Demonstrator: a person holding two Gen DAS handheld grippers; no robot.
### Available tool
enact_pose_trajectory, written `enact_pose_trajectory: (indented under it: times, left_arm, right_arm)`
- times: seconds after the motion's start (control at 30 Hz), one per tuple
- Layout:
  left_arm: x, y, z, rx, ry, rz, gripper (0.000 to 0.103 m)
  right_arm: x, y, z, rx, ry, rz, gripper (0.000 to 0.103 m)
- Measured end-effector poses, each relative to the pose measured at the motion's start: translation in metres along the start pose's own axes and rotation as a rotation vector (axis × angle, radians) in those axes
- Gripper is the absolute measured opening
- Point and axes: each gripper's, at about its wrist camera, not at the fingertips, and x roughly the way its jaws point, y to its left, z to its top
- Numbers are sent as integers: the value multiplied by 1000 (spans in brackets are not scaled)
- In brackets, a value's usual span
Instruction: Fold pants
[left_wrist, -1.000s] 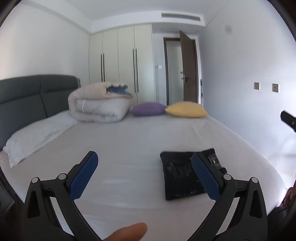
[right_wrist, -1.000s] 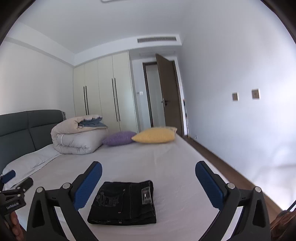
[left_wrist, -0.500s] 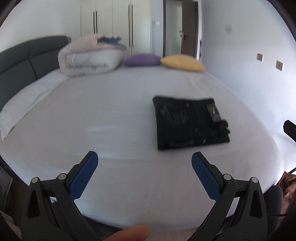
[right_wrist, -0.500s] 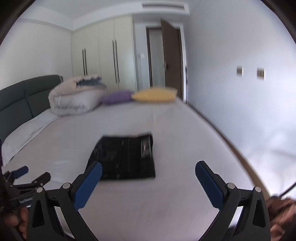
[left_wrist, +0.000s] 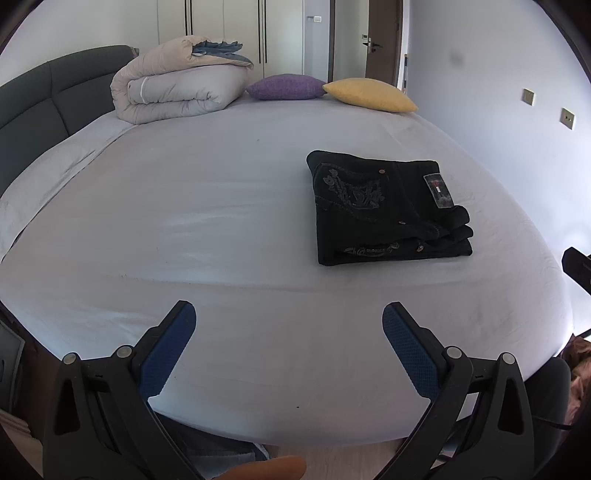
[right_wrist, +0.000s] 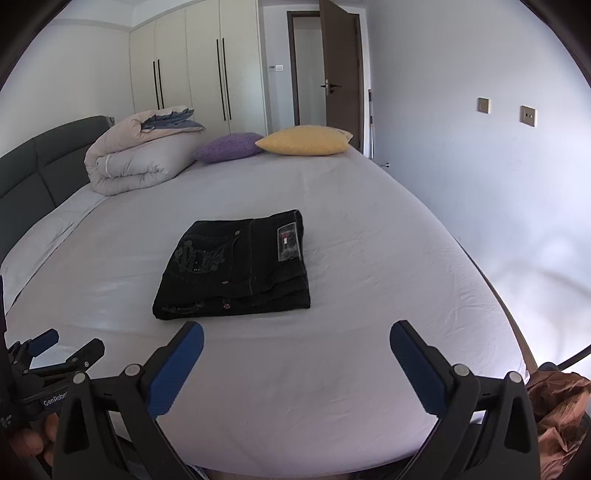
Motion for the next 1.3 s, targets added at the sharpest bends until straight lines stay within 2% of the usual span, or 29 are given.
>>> enact_pose_trajectory:
  times: [0.6,1.3]
  left_arm:
    - [2,0,-3,-20,12,1,103]
    - [4,-2,-6,-30,17,-1,103]
  right_arm:
    - [8,6,-2,-19,39,17,103]
    - [9,12,-8,-20,45,19,103]
